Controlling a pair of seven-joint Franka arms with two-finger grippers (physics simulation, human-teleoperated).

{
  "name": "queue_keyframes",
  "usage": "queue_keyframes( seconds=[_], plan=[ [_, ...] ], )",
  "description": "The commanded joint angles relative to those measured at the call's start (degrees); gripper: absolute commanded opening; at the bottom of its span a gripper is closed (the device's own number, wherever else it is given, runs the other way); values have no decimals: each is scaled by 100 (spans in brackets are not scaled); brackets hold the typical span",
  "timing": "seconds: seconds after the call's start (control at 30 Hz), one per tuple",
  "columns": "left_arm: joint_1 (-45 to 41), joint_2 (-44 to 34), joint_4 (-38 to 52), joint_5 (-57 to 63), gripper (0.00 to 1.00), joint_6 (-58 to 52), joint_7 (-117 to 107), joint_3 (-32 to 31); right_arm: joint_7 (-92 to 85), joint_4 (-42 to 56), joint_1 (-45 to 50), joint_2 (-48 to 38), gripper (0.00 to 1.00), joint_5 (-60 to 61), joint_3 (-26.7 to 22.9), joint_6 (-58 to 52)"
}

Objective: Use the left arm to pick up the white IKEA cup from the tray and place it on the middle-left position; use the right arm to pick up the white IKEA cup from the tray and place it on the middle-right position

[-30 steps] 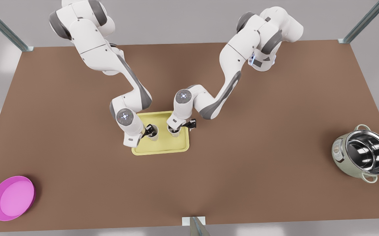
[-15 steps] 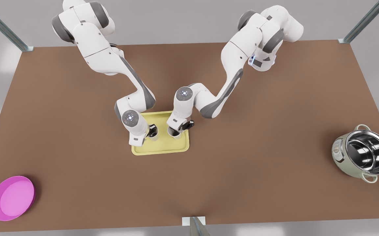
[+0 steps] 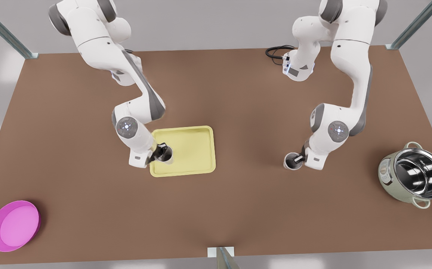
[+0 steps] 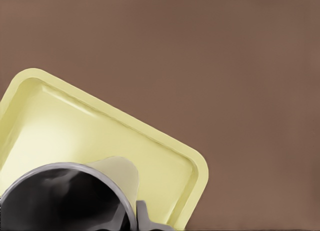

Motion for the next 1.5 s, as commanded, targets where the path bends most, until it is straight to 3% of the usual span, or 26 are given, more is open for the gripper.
queue_keyframes(
  seconds=[0.0,0.03,0.07,0.4,0.63,0.67,0.7,0.77,0.83,0.9,0.93,0.97,1.0,1.07,1.17,1.2,1.27,1.33,1.4,1.43,1.47],
  plan=[
    [238,12,-195,-162,26,778,4867,-1,-777,526,-329,-23,8,-130,1,-1166],
    [362,47,-766,-513,26,1954,5342,-1,-1190,720,-576,-6,8,-130,2,-1167],
    [380,47,-899,-523,26,2204,5396,-1,-1585,755,-839,12,8,-139,2,-1167],
    [529,135,-838,-558,27,2046,5378,-9,-4838,2961,-2246,2103,7,-201,-42,-1009],
    [529,275,-829,-514,28,1712,5036,8,-5260,3067,-2299,2473,7,-218,-262,-77],
    [529,267,-829,-497,31,1712,4904,8,-5260,3084,-2299,2596,7,-210,-271,-77],
    [529,267,-820,-497,43,1720,4886,-1,-5260,3111,-2299,2710,7,-210,-271,20],
    [521,267,-811,-497,100,1712,4746,-1,-5269,3111,-2387,2974,7,-210,-280,283],
    [485,267,-609,-488,100,1404,4517,-1,-5278,3111,-2413,3035,7,-210,-271,336],
    [485,21,-302,-488,100,315,4376,-18,-5269,3111,-2413,3035,7,-210,-271,328],
    [477,-260,-100,-470,100,-476,4244,-27,-5269,3111,-2413,3035,11,-201,-271,328],
    [485,-410,190,-286,100,-1179,4236,-27,-5225,3111,-2413,3027,44,-192,-271,319],
    [485,-410,594,-224,100,-1715,4253,-27,-5129,3111,-2413,3018,62,-174,-271,293],
    [485,-401,1227,-224,100,-2471,4218,-18,-5120,3111,-2404,3009,68,-157,-271,275],
    [494,-445,2166,-224,100,-3050,3664,17,-5120,3111,-2413,3000,69,-148,-271,257],
    [626,-761,2362,-233,100,-3474,3700,78,-5111,3111,-2413,2991,70,-139,-271,205],
    [652,-1569,1765,-6,100,-3325,3795,114,-4708,3111,-2387,2509,78,-122,-227,-831],
    [608,-1351,1984,40,100,-3386,3858,96,-4109,3111,-2238,1647,80,-139,-201,-2422],
    [582,-1342,2036,101,100,-3377,3884,78,-3451,3111,-2132,1058,81,-288,2,-3214],
    [582,-1342,2168,31,100,-3377,4051,78,-2652,3111,-2035,733,88,-412,-25,-3276],
    [617,-1342,2168,-48,100,-3412,4139,105,-1641,3154,-2035,654,100,-403,-78,-3214]
  ],
)
